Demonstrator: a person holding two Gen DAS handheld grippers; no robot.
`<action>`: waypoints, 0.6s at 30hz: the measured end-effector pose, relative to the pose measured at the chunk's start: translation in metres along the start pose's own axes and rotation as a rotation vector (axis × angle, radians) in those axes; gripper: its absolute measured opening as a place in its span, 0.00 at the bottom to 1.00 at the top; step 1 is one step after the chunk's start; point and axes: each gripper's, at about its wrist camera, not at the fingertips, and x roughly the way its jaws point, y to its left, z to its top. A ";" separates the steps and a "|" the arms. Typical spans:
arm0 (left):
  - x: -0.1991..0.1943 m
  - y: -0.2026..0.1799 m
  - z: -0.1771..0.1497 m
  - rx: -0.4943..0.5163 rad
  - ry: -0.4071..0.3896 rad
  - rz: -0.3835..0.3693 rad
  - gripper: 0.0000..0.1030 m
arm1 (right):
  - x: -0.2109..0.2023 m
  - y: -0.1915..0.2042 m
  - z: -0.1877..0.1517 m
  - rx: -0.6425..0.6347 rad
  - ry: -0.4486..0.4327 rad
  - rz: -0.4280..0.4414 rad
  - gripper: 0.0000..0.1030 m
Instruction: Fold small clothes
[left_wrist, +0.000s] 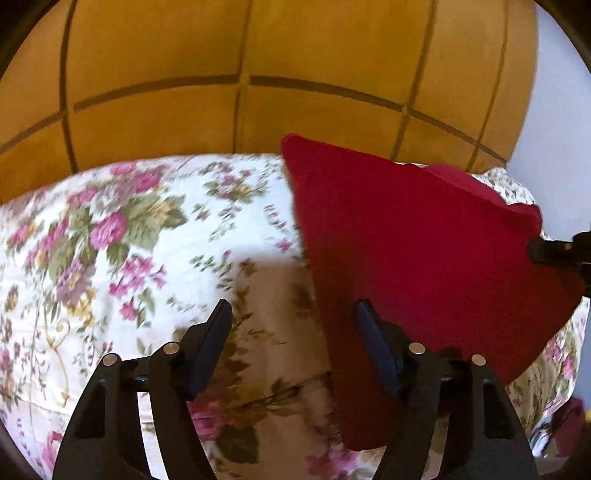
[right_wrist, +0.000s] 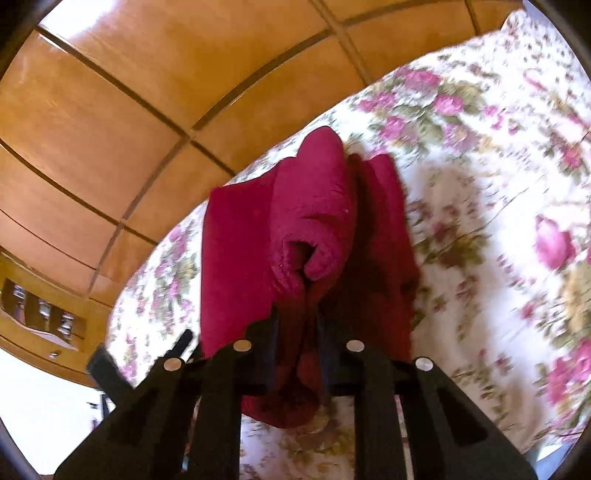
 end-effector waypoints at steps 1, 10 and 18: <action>0.000 -0.008 -0.001 0.042 -0.008 0.023 0.66 | 0.006 -0.003 -0.002 0.004 0.019 -0.028 0.15; 0.000 -0.019 -0.013 0.183 -0.019 0.088 0.67 | -0.002 -0.029 0.003 0.094 -0.025 -0.090 0.88; -0.020 -0.008 0.025 0.009 -0.076 -0.025 0.75 | 0.003 -0.006 0.018 0.003 -0.119 -0.130 0.98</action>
